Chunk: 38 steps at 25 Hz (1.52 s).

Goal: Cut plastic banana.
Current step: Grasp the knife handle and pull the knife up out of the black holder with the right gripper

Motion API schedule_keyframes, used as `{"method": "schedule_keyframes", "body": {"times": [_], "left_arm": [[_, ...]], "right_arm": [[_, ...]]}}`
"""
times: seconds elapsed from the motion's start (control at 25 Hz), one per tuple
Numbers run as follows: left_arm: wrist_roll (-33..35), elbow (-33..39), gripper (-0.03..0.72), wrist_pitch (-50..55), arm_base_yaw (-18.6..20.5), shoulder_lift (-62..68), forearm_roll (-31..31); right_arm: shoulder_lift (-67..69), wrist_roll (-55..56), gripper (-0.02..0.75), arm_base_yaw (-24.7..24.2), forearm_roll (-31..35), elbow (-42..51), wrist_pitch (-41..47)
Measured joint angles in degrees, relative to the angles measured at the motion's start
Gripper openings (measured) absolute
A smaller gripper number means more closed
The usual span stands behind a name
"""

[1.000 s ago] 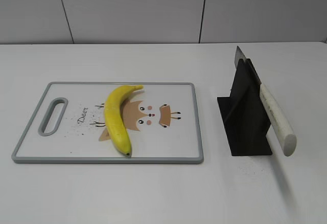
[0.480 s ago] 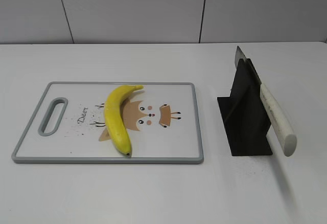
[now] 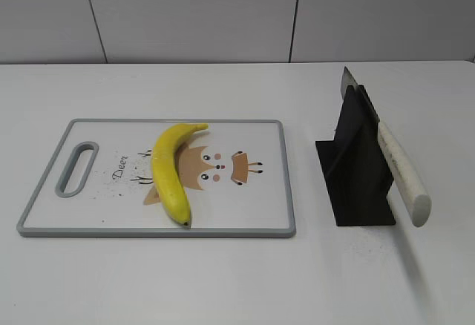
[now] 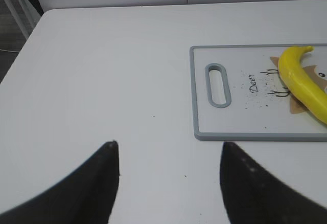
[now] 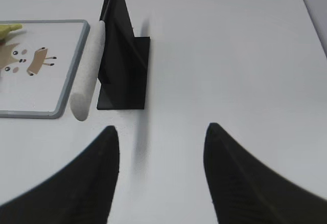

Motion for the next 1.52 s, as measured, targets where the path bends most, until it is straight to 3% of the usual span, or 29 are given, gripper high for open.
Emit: {"method": "schedule_keyframes", "body": {"times": [0.24, 0.48, 1.12, 1.28, 1.52], "left_arm": [[0.00, 0.00, 0.593, 0.00, 0.00, 0.00, 0.00], [0.00, 0.00, 0.592, 0.00, 0.00, 0.00, 0.00], [0.00, 0.00, 0.592, 0.00, 0.00, 0.00, 0.00], [0.00, 0.00, 0.592, 0.00, 0.00, 0.00, -0.06], [0.00, 0.00, 0.591, 0.00, 0.00, 0.00, 0.00]], "right_arm": [[15.44, 0.00, 0.435, 0.00, 3.26, -7.56, 3.66], [27.70, -1.27, 0.591, 0.00, 5.98, -14.32, 6.28], [60.92, -6.61, 0.573, 0.11, 13.72, -30.47, 13.58], [65.32, -6.36, 0.573, 4.30, 13.47, -30.81, 12.24], [69.97, -0.78, 0.573, 11.72, 6.61, -30.86, 8.09]]}}
